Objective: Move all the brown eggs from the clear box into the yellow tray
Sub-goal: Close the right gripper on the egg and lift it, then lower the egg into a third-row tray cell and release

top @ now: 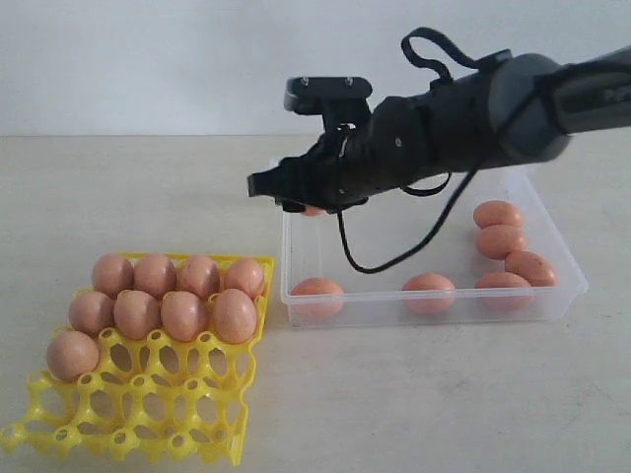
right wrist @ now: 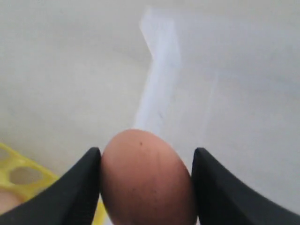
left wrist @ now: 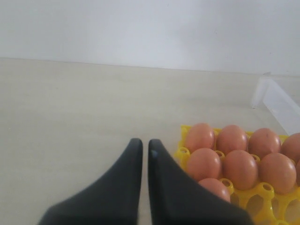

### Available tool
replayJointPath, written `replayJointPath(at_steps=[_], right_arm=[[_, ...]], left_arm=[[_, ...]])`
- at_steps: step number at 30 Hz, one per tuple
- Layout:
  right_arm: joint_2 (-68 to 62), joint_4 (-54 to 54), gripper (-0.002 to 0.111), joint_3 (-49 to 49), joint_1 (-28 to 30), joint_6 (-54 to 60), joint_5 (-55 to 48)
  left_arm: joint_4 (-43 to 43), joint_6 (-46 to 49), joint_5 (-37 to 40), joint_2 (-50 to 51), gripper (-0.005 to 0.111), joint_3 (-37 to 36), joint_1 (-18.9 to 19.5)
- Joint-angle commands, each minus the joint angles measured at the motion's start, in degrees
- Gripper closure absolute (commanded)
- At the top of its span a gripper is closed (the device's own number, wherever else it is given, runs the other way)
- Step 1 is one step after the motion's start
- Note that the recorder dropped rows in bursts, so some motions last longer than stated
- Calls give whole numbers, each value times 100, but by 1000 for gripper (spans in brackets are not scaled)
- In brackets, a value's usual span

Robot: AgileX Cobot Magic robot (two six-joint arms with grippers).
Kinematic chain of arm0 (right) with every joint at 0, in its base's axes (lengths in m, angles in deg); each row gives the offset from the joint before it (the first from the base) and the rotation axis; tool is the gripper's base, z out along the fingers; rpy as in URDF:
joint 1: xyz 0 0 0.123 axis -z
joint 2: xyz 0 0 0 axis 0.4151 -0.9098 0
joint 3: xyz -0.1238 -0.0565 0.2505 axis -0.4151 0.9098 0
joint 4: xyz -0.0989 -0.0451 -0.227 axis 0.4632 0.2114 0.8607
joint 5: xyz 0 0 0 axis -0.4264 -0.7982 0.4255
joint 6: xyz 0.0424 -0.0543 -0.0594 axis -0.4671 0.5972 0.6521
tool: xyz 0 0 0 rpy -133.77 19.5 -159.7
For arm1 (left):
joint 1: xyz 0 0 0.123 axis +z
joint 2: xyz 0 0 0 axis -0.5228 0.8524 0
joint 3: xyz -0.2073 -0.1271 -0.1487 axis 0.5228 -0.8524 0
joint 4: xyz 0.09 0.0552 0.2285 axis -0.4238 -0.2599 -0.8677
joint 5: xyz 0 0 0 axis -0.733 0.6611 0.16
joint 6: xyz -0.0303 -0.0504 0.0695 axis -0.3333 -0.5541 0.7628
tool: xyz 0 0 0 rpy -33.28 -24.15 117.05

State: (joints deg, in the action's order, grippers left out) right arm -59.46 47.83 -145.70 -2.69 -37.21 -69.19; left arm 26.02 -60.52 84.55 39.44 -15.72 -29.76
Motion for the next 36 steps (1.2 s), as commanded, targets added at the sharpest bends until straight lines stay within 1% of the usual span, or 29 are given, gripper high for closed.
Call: replayJointPath(at_steps=[1,3,5,9,12,15,17,19,22,25,30,31,32,33,36], right_arm=[[916,39,109,1442,-647,273,2910],[1164,39,109,2112,-1077,530,4080],[1291,39,109,2553,-1472,792,4671],[1256,103,109,2734,-2193,872,4966],[1045,206,109,2698,-2541,1058,5484],[615,111,109,2407,-2582,1136,5767],[205,-281,109,2114,-2582,1080,5582],[-123,-433,109,1920,-2582,710,5327],[-388,150,109,1753,-2592,-94,5197],[-455,886,109,1752,-2592,-428,5261],[-468,991,109,1744,-2592,-488,5206],[-495,1093,109,1730,-2592,-488,5026],[-680,1134,109,1593,-2592,-465,4600],[-746,1177,109,1506,-2592,-554,4472],[-769,1365,109,1206,-2592,-663,4445]], left_arm=[[-31,-1,-41,-20,103,-23,-36],[-31,-1,-41,-20,103,-23,-36],[-31,-1,-41,-20,103,-23,-36],[-31,-1,-41,-20,103,-23,-36],[-31,-1,-41,-20,103,-23,-36],[-31,-1,-41,-20,103,-23,-36],[-31,-1,-41,-20,103,-23,-36],[-31,-1,-41,-20,103,-23,-36],[-31,-1,-41,-20,103,-23,-36],[-31,-1,-41,-20,103,-23,-36],[-31,-1,-41,-20,103,-23,-36],[-31,-1,-41,-20,103,-23,-36],[-31,-1,-41,-20,103,-23,-36],[-31,-1,-41,-20,103,-23,-36],[-31,-1,-41,-20,103,-23,-36]])
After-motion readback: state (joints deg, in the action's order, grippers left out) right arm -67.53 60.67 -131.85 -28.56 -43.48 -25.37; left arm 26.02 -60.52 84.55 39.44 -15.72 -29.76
